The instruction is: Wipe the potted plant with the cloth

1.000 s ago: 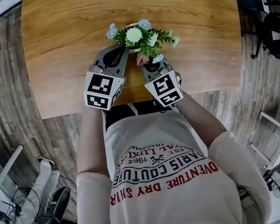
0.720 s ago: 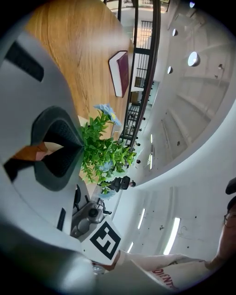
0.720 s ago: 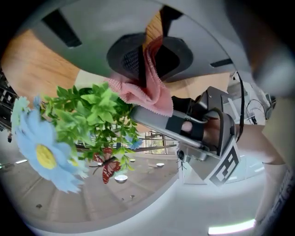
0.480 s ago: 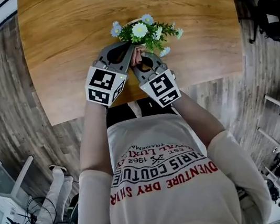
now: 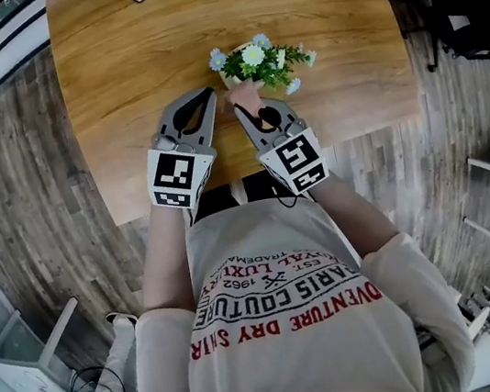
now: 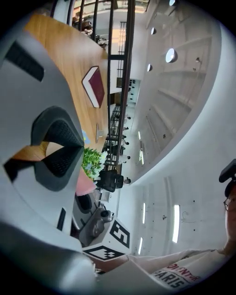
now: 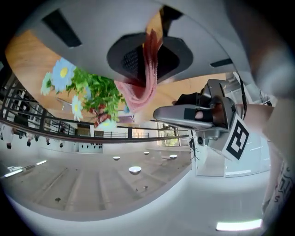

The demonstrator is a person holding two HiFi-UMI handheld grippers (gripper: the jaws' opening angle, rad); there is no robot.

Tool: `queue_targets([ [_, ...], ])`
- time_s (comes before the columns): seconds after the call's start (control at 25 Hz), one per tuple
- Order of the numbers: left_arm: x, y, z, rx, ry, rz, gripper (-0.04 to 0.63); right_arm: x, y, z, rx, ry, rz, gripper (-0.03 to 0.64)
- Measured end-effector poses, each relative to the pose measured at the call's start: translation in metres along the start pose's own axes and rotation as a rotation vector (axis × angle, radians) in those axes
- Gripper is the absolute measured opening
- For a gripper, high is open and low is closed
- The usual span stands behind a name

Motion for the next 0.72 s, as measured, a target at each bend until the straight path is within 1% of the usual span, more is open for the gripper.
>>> queue_targets([
  [0.08,-0.011,0.006,0.017,-0.001,0.019,-0.024,0.015,-0.006,0.023,0.004,0.044,-0.027,0.025,0.035],
  [0.2,-0.025,0.01,0.037,-0.013,0.026,-0.059,0.015,-0.006,0.057,0.008,0.098,-0.074,0.061,0.035],
  [0.4,-0.042,0.018,0.058,-0.003,0.056,-0.072,0.015,0.003,0.105,0.013,0.163,-0.125,0.121,0.035],
  [0.56,-0.046,0.028,0.057,0.012,0.087,-0.079,0.015,0.024,0.129,0.013,0.158,-0.141,0.185,0.035],
  [0.72,-0.052,0.035,0.046,0.02,0.125,-0.068,0.015,0.055,0.145,0.008,0.121,-0.148,0.242,0.035],
])
Point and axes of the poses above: the fingertips, and each gripper's own axes: z backward along the fingers, x to its right, y out of its top, the point moved 3 cm from there along z, backward along the fingers, and after that the axes turned 8 degrees about y, right-handed, at the moved point
